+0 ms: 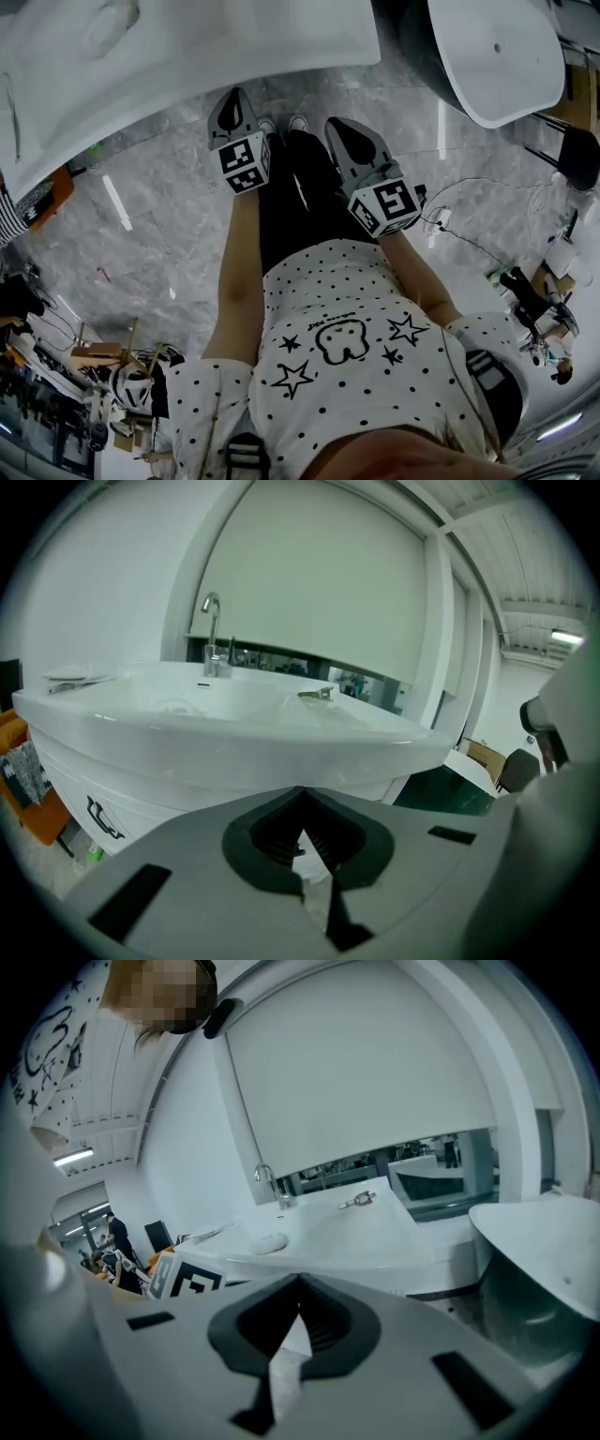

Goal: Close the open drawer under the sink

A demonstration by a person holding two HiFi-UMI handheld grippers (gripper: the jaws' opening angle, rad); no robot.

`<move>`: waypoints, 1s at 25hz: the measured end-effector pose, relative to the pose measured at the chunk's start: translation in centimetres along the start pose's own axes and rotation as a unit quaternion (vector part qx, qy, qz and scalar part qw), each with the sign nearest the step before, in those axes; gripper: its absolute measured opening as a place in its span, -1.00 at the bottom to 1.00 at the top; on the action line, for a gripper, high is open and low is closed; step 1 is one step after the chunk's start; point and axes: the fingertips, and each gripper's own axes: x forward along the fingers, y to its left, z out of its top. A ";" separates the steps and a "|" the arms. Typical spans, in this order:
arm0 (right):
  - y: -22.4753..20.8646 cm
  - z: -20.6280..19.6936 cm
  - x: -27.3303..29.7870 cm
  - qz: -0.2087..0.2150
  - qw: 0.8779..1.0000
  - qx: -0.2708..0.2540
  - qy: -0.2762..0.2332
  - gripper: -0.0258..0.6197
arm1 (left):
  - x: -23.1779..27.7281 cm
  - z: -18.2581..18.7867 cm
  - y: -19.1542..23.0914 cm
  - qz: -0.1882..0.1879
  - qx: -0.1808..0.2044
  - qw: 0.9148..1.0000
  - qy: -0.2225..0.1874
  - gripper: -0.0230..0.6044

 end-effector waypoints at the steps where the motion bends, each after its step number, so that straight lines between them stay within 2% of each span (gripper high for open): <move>1: 0.5 0.4 -0.1 0.006 1.000 -0.005 -0.004 -0.88 | -0.3 0.7 0.0 0.000 0.002 1.000 -0.004 -0.91; 6: 3.0 2.0 -1.0 0.022 0.999 -0.034 -0.021 -0.88 | -2.7 3.5 -0.4 -0.007 0.009 1.000 -0.023 -0.92; 12: 4.7 5.1 -2.1 0.038 0.995 -0.056 -0.067 -0.88 | -6.0 7.4 -0.8 -0.012 0.017 0.998 -0.060 -0.91; 16: 4.7 6.3 -2.6 0.034 0.994 -0.068 -0.076 -0.88 | -7.5 9.9 -1.4 -0.016 0.027 0.996 -0.087 -0.91; 25: 5.4 9.0 -2.5 0.021 0.993 -0.059 -0.095 -0.88 | -10.9 15.1 -1.9 -0.034 0.036 0.989 -0.136 -0.92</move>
